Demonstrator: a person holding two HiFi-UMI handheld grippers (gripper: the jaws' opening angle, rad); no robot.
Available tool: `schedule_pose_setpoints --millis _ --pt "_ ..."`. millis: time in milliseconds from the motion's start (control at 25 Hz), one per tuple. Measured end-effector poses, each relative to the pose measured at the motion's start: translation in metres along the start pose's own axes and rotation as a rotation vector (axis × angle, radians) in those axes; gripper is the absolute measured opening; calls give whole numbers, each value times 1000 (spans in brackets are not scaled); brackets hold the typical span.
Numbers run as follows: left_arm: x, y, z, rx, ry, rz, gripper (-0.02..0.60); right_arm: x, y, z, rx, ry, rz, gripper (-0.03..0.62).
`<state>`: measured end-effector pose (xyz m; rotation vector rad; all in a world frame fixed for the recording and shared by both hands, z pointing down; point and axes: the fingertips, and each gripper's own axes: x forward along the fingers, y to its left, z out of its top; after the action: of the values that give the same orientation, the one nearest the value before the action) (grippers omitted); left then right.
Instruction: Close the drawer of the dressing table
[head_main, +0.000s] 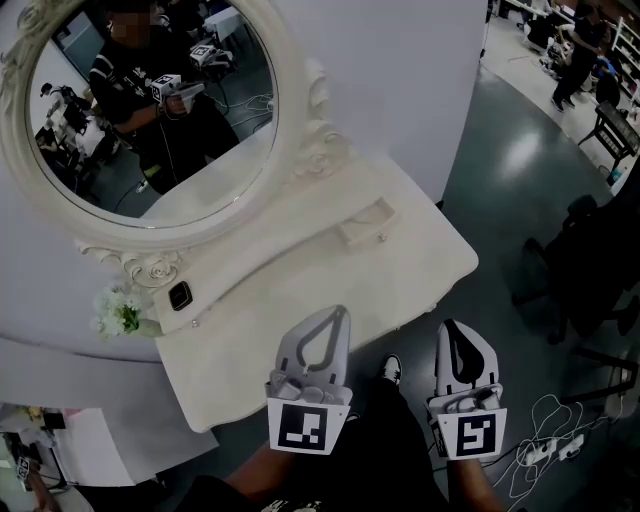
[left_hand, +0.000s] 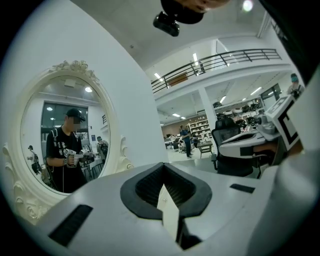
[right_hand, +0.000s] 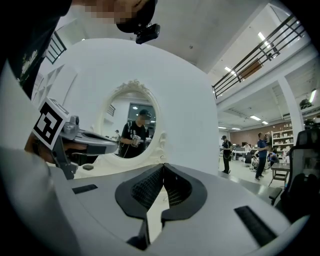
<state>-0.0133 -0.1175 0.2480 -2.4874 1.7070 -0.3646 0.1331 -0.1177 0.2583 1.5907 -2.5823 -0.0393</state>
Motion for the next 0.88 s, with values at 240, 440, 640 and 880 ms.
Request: schedule_pose_setpoints --millis 240,440,640,880 --pt "17 9 1 2 11 48 2 28 -8 0 -13 -4 65 0" --pt "33 21 -4 -15 38 107 2 55 -16 2 -31 -29 116 0" --pt "49 26 -7 -52 68 165 2 75 -24 -14 -24 21 200 0" --pt "64 34 -21 -54 111 201 2 107 -28 -25 -41 31 262 2"
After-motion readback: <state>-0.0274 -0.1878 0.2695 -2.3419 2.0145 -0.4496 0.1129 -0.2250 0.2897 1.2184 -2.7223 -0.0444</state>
